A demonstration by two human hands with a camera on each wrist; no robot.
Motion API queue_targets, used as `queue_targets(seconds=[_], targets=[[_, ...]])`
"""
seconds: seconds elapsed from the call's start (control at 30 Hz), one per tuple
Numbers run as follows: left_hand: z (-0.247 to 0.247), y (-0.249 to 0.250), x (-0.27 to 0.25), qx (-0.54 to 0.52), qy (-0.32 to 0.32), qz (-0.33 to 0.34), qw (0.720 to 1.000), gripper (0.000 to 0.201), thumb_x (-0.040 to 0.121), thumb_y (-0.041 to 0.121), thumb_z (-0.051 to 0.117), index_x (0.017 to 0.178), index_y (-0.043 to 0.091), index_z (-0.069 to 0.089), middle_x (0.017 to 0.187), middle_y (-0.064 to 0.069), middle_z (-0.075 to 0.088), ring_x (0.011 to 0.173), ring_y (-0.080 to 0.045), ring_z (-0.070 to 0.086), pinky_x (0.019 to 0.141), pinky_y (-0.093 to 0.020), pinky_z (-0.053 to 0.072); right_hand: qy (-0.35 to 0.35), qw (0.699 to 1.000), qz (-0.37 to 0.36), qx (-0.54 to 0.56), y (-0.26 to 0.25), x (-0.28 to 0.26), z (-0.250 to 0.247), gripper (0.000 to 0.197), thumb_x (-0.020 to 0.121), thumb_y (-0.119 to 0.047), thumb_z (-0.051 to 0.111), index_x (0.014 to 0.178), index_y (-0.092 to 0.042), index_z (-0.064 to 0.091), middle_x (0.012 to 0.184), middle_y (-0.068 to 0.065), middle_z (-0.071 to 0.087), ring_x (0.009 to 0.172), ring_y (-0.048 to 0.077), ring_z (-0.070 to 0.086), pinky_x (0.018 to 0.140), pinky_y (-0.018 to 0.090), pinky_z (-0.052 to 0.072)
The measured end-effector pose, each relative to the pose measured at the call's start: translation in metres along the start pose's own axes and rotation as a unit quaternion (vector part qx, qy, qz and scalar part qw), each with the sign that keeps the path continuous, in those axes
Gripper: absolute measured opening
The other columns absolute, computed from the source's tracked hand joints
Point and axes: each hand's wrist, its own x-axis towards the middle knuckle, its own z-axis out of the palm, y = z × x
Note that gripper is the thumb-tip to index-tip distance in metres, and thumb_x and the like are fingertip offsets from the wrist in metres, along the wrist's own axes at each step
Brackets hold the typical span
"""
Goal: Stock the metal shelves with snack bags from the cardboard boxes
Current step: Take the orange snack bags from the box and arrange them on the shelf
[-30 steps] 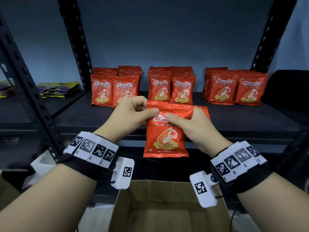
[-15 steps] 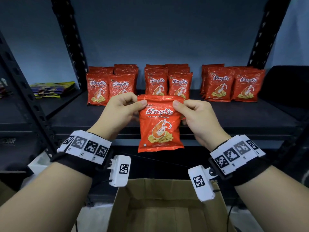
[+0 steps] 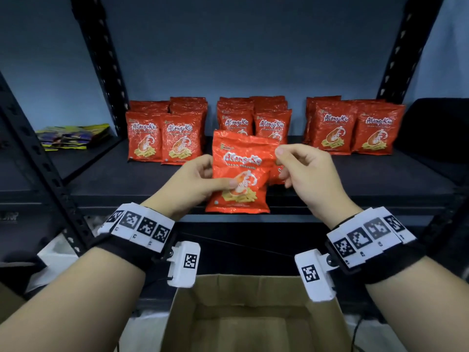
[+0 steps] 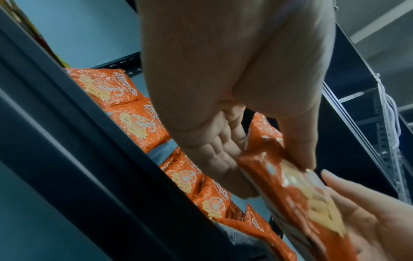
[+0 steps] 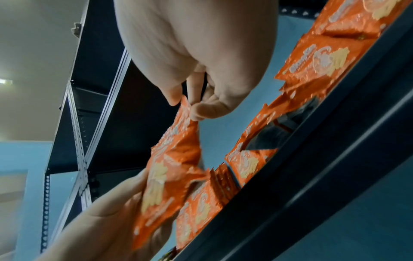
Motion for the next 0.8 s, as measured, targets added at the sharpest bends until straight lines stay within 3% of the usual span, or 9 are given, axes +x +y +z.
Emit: queue_targets(seconds=[0.07,0.17,0.27,0.37,0.43,0.53,0.7,0.8], targets=[[-0.003,-0.002,0.008,-0.015,0.057,0.002,0.998,0.069,0.069,0.013,0.091,0.125,-0.004,0.055,0.111,-0.018,0.076,0.105,-0.036,0.073,0.1,-0.054,0.055,0.019,0.997,-0.045,-0.053,0.006,0.006,-0.012,0.006,0.096,-0.024,0.072,0.097,-0.03,0.074,0.087,-0.005,0.072,0.077,0.008,0.064,0.074,0.022,0.052],[-0.012,-0.01,0.021,0.013,0.145,0.002,0.989,0.065,0.073,0.02,0.091,0.123,0.001,0.056,0.102,-0.015,0.078,0.095,-0.034,0.076,0.095,-0.057,0.057,0.025,0.98,-0.057,-0.189,0.019,0.012,-0.027,0.019,0.092,-0.035,0.075,0.11,-0.034,0.071,0.106,-0.01,0.069,0.106,0.012,0.063,0.097,0.031,0.049],[-0.02,-0.019,0.03,0.087,0.191,-0.014,0.978,0.068,0.07,0.04,0.094,0.121,0.013,0.059,0.098,-0.009,0.079,0.089,-0.028,0.078,0.09,-0.054,0.06,-0.029,0.948,-0.035,-0.314,0.031,0.01,-0.032,0.05,0.087,-0.048,0.074,0.135,-0.037,0.063,0.138,-0.006,0.056,0.136,0.021,0.041,0.111,0.034,0.033],[-0.026,-0.028,0.033,0.183,0.212,-0.024,0.96,0.082,0.061,0.066,0.086,0.124,0.02,0.062,0.095,0.0,0.079,0.085,-0.018,0.077,0.087,-0.047,0.061,-0.119,0.921,0.014,-0.37,0.041,0.004,-0.031,0.08,0.079,-0.065,0.075,0.15,-0.045,0.045,0.166,-0.005,0.028,0.153,0.018,0.014,0.121,0.053,0.021],[-0.028,-0.031,0.033,0.236,0.224,-0.02,0.945,0.092,0.058,0.075,0.078,0.13,0.021,0.062,0.092,0.005,0.078,0.085,-0.014,0.076,0.087,-0.046,0.061,-0.16,0.897,0.024,-0.411,0.051,-0.001,-0.03,0.087,0.077,-0.069,0.075,0.153,-0.046,0.039,0.169,-0.007,0.02,0.154,0.018,0.01,0.12,0.056,0.019],[-0.029,-0.03,0.032,0.275,0.225,-0.017,0.935,0.096,0.063,0.076,0.074,0.141,0.022,0.057,0.101,0.01,0.076,0.094,-0.01,0.073,0.092,-0.042,0.059,-0.137,0.884,-0.008,-0.448,0.058,-0.005,-0.028,0.071,0.082,-0.064,0.074,0.146,-0.044,0.049,0.163,-0.008,0.029,0.148,0.022,0.022,0.117,0.053,0.027],[-0.025,-0.025,0.025,0.318,0.216,-0.013,0.923,0.081,0.08,0.064,0.075,0.144,0.017,0.056,0.134,0.004,0.067,0.12,-0.013,0.063,0.106,-0.034,0.049,-0.106,0.883,-0.046,-0.455,0.063,-0.01,-0.025,0.048,0.088,-0.055,0.073,0.132,-0.04,0.064,0.146,-0.01,0.042,0.133,0.019,0.037,0.11,0.046,0.033],[-0.022,-0.023,0.019,0.329,0.2,-0.003,0.923,0.076,0.085,0.059,0.074,0.146,0.017,0.054,0.142,0.003,0.061,0.127,-0.014,0.058,0.103,-0.029,0.043,-0.097,0.89,-0.072,-0.439,0.063,-0.014,-0.025,0.035,0.091,-0.043,0.074,0.125,-0.037,0.069,0.132,-0.011,0.049,0.122,0.018,0.043,0.103,0.044,0.037]])
